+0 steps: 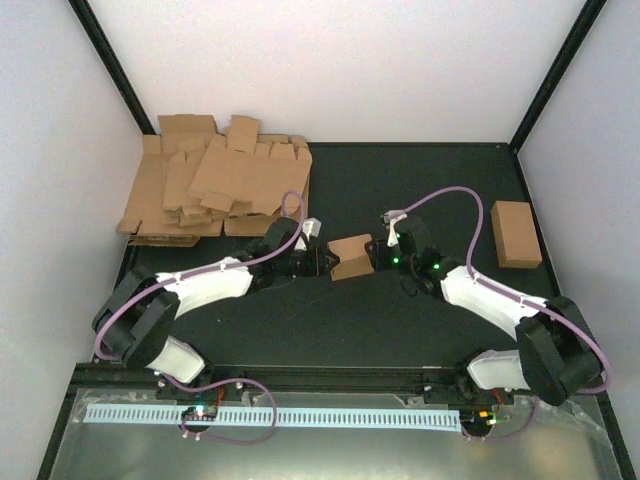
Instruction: Fold the paper box
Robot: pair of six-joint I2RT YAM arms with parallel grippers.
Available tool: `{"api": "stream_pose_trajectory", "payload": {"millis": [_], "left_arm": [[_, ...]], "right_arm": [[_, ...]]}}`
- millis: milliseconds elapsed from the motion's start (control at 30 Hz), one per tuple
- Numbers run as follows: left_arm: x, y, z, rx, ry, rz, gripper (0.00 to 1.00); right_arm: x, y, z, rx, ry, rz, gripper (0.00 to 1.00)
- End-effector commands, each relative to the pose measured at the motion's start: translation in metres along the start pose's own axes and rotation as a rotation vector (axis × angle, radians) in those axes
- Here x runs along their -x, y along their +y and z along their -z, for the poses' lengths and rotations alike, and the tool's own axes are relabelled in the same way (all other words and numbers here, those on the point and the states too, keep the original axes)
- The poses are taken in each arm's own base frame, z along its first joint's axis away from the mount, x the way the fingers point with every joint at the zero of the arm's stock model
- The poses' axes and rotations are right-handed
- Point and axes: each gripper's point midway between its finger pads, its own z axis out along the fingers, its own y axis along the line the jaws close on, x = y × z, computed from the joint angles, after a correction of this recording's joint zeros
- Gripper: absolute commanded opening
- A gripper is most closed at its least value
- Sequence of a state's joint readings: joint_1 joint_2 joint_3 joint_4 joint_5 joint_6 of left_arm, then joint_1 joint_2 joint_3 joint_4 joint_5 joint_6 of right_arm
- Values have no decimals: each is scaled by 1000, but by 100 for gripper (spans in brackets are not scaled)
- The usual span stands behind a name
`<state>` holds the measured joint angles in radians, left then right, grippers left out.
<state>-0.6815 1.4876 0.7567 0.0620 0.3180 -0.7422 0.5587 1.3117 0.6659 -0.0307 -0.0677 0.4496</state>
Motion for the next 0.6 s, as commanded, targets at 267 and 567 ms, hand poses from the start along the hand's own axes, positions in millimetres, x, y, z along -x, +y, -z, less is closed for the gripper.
{"api": "stream_pose_trajectory", "payload": {"millis": [267, 567], "left_arm": [[7, 15, 11, 142, -8, -31, 54], [34, -2, 29, 149, -61, -77, 64]], "right_arm": [[5, -8, 10, -61, 15, 26, 42], [29, -2, 23, -54, -25, 42, 53]]}}
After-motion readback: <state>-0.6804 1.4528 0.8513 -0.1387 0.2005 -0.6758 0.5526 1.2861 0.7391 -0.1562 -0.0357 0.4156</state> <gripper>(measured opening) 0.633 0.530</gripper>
